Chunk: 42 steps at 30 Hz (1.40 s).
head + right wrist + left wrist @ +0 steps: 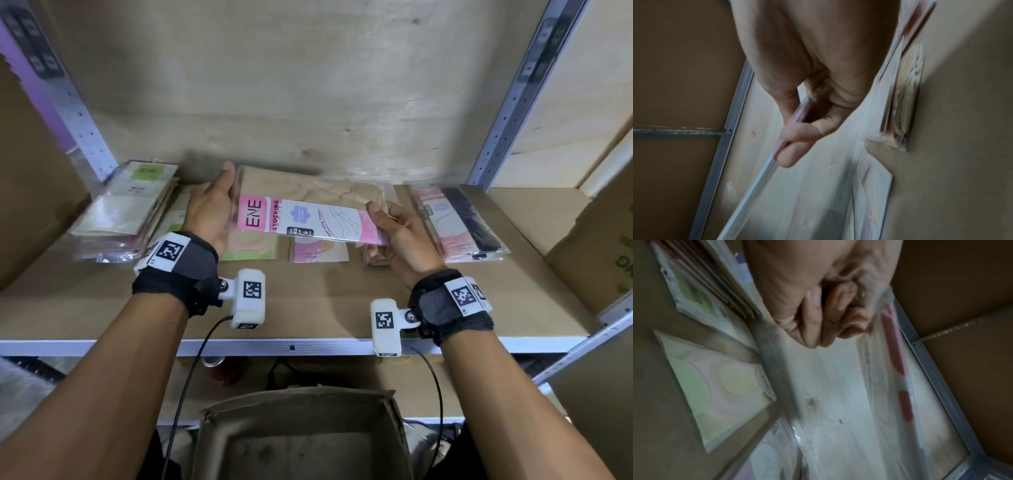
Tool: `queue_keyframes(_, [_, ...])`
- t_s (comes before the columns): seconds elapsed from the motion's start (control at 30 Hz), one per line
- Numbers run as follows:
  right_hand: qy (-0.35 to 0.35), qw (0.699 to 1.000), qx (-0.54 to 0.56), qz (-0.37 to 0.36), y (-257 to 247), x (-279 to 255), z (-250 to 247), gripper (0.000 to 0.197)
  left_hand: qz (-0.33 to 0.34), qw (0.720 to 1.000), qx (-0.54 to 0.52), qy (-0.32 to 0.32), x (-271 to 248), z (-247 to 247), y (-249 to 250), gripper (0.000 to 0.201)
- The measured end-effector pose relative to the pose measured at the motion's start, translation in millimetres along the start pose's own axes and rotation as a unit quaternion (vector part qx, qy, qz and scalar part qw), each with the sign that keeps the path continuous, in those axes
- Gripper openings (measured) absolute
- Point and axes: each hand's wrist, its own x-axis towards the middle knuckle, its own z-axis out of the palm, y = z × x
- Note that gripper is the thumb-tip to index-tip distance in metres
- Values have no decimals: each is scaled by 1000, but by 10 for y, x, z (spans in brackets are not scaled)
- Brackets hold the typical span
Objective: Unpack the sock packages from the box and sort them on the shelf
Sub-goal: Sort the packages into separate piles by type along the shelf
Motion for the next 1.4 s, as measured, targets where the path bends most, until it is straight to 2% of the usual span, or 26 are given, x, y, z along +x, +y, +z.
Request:
queue_keyframes(0.07, [0,1000,-2,7,30,17,29,40,-21,999,-33,2,-41,-26,39,45])
queue_keyframes(0.13, [-2,1000,4,11,56,32,41,43,-6,999,27,23,-60,-63,36,50])
queue_keyframes(0.23, [-11,999,25,22,73,57,22,38,50,986,156,44,-68,-168,10,52])
queue_keyframes(0.37, [-20,999,21,21,86,74,42,32,62,974,210,55,0,-288,49,61])
queue_keyframes(0.6, [-34,998,54,16,115,70,207,21,31,996,50,69,-53,-322,130,48])
queue_keyframes(0.7, [-41,997,55,18,110,67,263,17,-17,997,-71,28,-81,-318,173,40])
queue_keyframes(0.77, [-42,998,52,16,107,60,286,18,-23,988,-150,6,-108,-301,195,42])
queue_keyframes(0.87, [-43,998,51,15,95,44,307,22,-36,977,-206,-40,-191,-231,278,36])
queue_keyframes(0.9, [-44,998,52,15,91,39,310,23,-42,978,-195,-57,-220,-216,303,44])
queue_keyframes(0.93, [-44,997,54,16,84,32,310,24,-49,978,-190,-75,-240,-207,322,63])
queue_keyframes(0.97, [-43,997,55,18,81,27,312,26,-51,976,-191,-96,-268,-203,352,69])
queue_keyframes(1.0, [-43,997,55,21,78,24,315,28,-60,963,-220,-140,-257,-223,350,71])
queue_keyframes(1.03, [-42,997,53,23,79,21,315,31,-92,948,-244,-182,-248,-239,353,85])
queue_keyframes(1.07, [-40,998,51,25,80,21,314,34,-109,917,-280,-261,-230,-246,350,93])
queue_keyframes(1.1, [-39,998,50,26,82,21,313,36,-113,894,-297,-314,-244,-260,347,94])
queue_keyframes(1.17, [-39,998,49,26,79,23,300,36,-80,905,-269,-321,-236,-249,343,88])
queue_keyframes(1.2, [-43,998,49,23,76,24,288,33,-96,914,-238,-316,-174,-237,309,79])
queue_keyframes(1.23, [-49,997,48,19,74,25,275,28,-103,937,-215,-256,-159,-214,325,67])
queue_keyframes(1.27, [-53,997,47,15,72,24,260,24,-72,958,-196,-198,-154,-194,331,54])
queue_keyframes(1.33, [-55,997,49,15,73,26,238,20,-64,965,-212,-144,-93,-155,290,51])
queue_keyframes(1.4, [-55,997,57,20,81,25,224,20,-82,964,-213,-138,-65,-161,262,52])
